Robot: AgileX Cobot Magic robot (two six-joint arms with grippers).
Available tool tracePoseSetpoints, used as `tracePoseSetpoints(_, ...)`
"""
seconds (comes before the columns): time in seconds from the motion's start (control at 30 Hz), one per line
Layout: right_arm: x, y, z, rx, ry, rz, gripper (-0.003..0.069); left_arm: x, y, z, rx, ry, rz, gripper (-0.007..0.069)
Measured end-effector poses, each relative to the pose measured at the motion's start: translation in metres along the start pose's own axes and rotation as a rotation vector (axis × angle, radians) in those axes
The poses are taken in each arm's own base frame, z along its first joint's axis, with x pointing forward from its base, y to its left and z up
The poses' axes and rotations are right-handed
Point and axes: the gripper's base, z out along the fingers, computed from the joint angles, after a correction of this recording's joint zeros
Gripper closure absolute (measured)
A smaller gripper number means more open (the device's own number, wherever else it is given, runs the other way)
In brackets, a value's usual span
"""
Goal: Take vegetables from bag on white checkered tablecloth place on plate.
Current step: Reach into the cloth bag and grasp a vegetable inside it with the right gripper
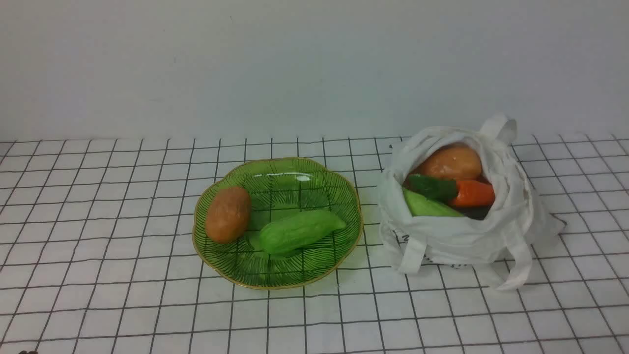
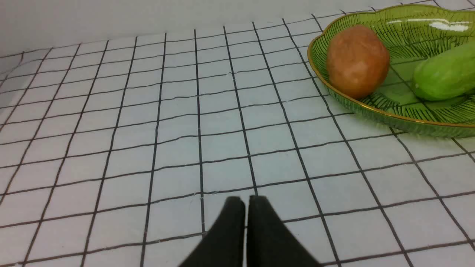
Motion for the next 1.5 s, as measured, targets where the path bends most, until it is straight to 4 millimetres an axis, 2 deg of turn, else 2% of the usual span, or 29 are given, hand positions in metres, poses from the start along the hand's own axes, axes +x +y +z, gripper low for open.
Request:
tracePoseSetpoints(0.83,-0.001,0.000,0.000,-0.004,-0.006,0.020,0.0673,0.000,0.000,0.000,0.000,0.000,0.000,0.0633)
tracePoseSetpoints(0.93,-0.004,0.003,0.001,-0.034,-0.064,0.167,0.0673,0.000,0.000,0.000,0.000,0.000,0.000,0.0633)
tracePoseSetpoints(1.0,-0.013,0.004,-0.001,-0.068,-0.155,0.357,0.0673,0.000,0.000,0.000,0.000,0.000,0.000,0.0633)
tracePoseSetpoints(1.03,-0.013,0.004,-0.001,-0.071,-0.154,0.375,0.0673,0.000,0.000,0.000,0.000,0.000,0.000,0.0633)
tracePoseSetpoints(1.07,-0.019,0.003,-0.002,-0.089,-0.221,0.505,0.0673,0.000,0.000,0.000,0.000,0.000,0.000,0.0633)
tracePoseSetpoints(1.2,-0.029,-0.002,-0.005,-0.118,-0.342,0.785,0.0673,0.000,0.000,0.000,0.000,0.000,0.000,0.0633)
tracePoseSetpoints(1.5,-0.032,-0.005,-0.006,-0.124,-0.386,0.903,0.0673,0.000,0.000,0.000,0.000,0.000,0.000,0.0633)
